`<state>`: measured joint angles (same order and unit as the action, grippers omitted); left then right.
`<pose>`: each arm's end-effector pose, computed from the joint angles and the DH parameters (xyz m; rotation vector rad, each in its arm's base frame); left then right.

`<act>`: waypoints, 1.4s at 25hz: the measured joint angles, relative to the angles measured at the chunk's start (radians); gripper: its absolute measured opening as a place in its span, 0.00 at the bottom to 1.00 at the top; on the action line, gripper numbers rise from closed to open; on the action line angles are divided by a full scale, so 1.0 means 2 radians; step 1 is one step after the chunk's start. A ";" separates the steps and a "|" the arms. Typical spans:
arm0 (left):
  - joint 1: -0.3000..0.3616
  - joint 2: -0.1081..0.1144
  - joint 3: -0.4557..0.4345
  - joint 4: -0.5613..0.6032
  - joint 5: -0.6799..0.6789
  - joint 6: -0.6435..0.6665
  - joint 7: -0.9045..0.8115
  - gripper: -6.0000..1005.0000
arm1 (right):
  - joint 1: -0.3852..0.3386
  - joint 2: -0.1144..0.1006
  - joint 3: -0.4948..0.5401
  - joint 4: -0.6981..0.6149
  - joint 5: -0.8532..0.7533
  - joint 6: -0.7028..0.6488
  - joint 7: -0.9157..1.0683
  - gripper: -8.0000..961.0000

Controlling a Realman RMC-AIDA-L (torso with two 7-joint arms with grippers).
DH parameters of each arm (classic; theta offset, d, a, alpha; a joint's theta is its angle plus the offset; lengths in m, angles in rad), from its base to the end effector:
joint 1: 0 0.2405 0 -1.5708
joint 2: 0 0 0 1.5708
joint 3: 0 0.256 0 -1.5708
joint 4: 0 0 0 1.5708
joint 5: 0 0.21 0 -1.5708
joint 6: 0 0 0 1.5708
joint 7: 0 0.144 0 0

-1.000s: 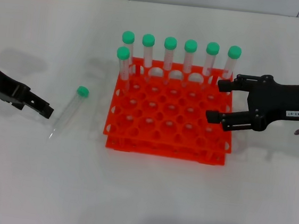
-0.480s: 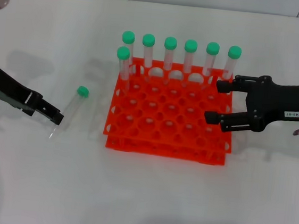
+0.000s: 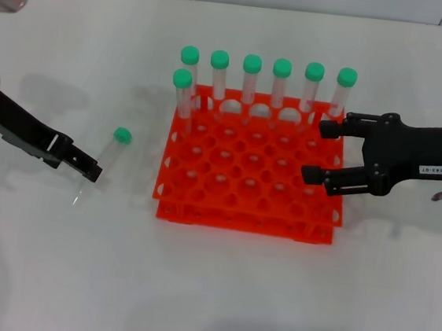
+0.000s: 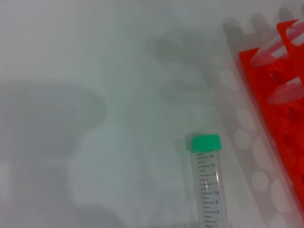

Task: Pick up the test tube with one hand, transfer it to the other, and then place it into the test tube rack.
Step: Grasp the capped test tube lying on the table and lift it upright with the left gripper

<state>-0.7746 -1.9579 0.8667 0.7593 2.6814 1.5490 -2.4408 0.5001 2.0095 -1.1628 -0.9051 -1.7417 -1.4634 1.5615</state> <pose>-0.2694 0.3782 0.0387 -2.4184 -1.5291 0.3861 0.2067 0.3464 0.0055 -2.8756 0.3952 0.5864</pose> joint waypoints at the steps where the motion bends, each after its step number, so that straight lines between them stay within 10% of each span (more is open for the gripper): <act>1: -0.001 0.000 0.000 0.000 0.000 0.000 0.000 0.87 | 0.000 0.000 0.000 0.000 0.000 0.000 0.000 0.89; 14: -0.011 -0.007 0.014 -0.025 0.000 -0.014 0.002 0.62 | -0.002 0.000 0.000 0.000 0.000 0.000 -0.003 0.89; 35: -0.014 -0.007 0.018 -0.032 0.001 -0.023 0.000 0.53 | -0.004 0.000 0.001 0.007 0.000 0.000 -0.007 0.88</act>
<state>-0.8028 -1.9726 0.9036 0.6948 2.6829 1.5037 -2.4399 0.4923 2.0095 -1.1605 -0.8912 -1.7410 -1.4638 1.5475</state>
